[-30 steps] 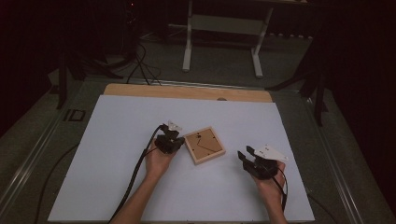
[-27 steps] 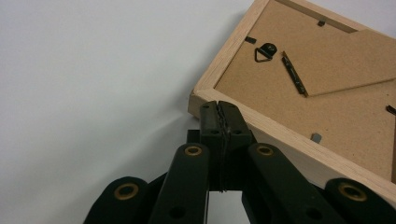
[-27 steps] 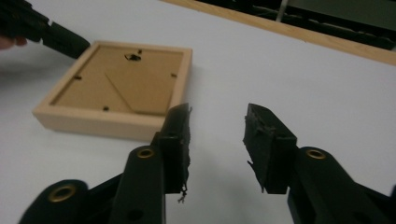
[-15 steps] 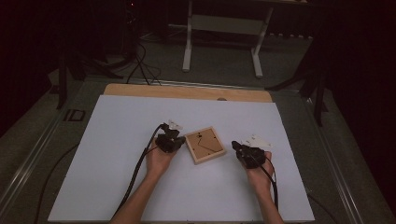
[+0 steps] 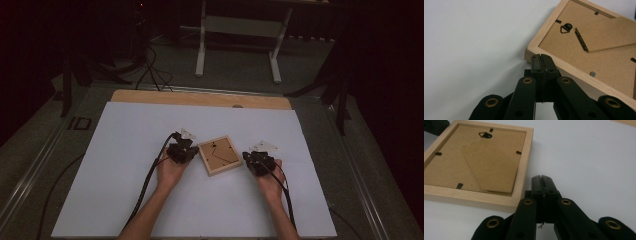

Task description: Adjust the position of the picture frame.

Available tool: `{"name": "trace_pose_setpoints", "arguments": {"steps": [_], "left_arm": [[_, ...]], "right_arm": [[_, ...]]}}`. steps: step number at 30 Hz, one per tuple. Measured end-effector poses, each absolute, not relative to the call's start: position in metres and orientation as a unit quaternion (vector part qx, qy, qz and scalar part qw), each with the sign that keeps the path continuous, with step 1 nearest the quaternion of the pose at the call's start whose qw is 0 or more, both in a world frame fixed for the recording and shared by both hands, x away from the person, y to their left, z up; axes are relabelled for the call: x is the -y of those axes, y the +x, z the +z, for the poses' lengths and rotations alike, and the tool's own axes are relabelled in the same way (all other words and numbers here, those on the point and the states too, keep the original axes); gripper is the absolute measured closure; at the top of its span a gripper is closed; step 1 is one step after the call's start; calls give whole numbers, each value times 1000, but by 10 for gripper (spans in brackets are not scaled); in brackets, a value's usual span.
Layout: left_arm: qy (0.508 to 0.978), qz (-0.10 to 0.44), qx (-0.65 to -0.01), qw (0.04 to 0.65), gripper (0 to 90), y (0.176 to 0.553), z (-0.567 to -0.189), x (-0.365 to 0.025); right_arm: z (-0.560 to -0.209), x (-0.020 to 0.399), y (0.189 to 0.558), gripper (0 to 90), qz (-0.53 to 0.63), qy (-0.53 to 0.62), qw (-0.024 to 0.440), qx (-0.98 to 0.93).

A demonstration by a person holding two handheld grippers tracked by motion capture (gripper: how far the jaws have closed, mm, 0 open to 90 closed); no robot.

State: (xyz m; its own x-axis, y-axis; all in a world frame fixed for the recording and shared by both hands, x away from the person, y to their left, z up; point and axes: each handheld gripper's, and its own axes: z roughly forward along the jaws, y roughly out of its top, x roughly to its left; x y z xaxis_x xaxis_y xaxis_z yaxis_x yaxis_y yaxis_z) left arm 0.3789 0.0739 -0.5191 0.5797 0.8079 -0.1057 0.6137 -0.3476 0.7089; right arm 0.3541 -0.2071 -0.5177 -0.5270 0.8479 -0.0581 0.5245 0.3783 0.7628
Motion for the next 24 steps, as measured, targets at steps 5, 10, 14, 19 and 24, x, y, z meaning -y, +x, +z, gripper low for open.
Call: {"name": "trace_pose_setpoints", "arguments": {"steps": [5, 10, 14, 19, 24], "left_arm": [[811, 132, -438, 364, 895, 379, -519, -74], [815, 133, -434, 362, 895, 378, -518, -74], [814, 133, -435, 360, 895, 377, -518, -76], [823, 130, -421, 357, 894, 366, -517, -80], [830, 127, -411, 357, 895, 355, -517, -83]], "right_arm": [[-525, 202, 358, 898, 360, 433, 203, -801], [-526, 203, 358, 898, 368, 442, 191, -795], [-526, 198, 351, 899, 368, 434, 189, -800], [-526, 188, 344, 898, 369, 418, 188, -809], [-526, 184, 339, 898, 368, 410, 187, -813]]}}
